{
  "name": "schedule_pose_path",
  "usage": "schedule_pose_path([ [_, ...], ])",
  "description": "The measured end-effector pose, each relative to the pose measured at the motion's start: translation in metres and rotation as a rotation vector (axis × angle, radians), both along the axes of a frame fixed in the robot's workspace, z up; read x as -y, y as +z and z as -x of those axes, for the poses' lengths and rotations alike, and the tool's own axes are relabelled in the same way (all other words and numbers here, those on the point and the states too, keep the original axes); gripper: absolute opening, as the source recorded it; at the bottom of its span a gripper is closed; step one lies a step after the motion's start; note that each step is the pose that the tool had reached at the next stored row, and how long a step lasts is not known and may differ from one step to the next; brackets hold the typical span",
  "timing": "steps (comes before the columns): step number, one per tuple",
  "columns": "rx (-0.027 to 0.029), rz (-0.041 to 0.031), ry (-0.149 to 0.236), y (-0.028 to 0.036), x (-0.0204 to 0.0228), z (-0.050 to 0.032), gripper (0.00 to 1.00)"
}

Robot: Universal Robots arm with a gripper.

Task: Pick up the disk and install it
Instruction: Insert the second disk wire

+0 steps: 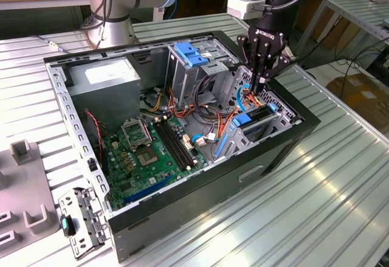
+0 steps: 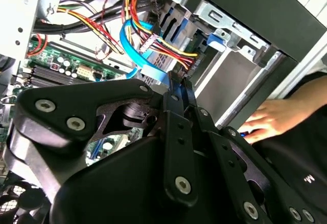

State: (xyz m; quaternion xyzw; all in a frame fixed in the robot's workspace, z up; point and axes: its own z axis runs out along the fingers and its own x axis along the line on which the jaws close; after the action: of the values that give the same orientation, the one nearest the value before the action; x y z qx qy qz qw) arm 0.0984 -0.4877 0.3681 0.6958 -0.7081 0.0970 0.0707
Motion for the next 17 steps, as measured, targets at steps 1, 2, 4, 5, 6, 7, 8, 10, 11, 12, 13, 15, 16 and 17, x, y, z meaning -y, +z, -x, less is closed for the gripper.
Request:
schedule_pose_path([
  [1, 0.0026, -0.0085, 0.001, -0.0001, 0.0009, 0.0006, 0.16],
  [2, 0.0050, -0.0163, 0.001, -0.0004, 0.0019, 0.0011, 0.16],
  [4, 0.0136, -0.0345, 0.002, -0.0011, 0.0066, 0.0023, 0.16],
  [5, 0.0155, -0.0370, 0.003, -0.0016, 0.0086, 0.0026, 0.16],
  [6, 0.0182, -0.0407, 0.003, -0.0024, 0.0124, 0.0032, 0.16],
  [7, 0.0197, -0.0437, 0.005, -0.0035, 0.0150, 0.0041, 0.16],
  [8, 0.0206, -0.0452, 0.006, -0.0042, 0.0164, 0.0046, 0.16],
  [10, 0.0228, -0.0488, 0.012, -0.0060, 0.0196, 0.0060, 0.16],
  [11, 0.0245, -0.0501, 0.014, -0.0068, 0.0209, 0.0066, 0.16],
  [12, 0.0264, -0.0509, 0.016, -0.0073, 0.0220, 0.0070, 0.16],
  [13, 0.0297, -0.0522, 0.019, -0.0081, 0.0235, 0.0078, 0.16],
  [15, 0.0366, -0.0551, 0.023, -0.0096, 0.0254, 0.0098, 0.16],
  [16, 0.0461, -0.0564, 0.024, -0.0106, 0.0258, 0.0133, 0.16],
  [17, 0.0526, -0.0569, 0.024, -0.0109, 0.0258, 0.0165, 0.16],
])
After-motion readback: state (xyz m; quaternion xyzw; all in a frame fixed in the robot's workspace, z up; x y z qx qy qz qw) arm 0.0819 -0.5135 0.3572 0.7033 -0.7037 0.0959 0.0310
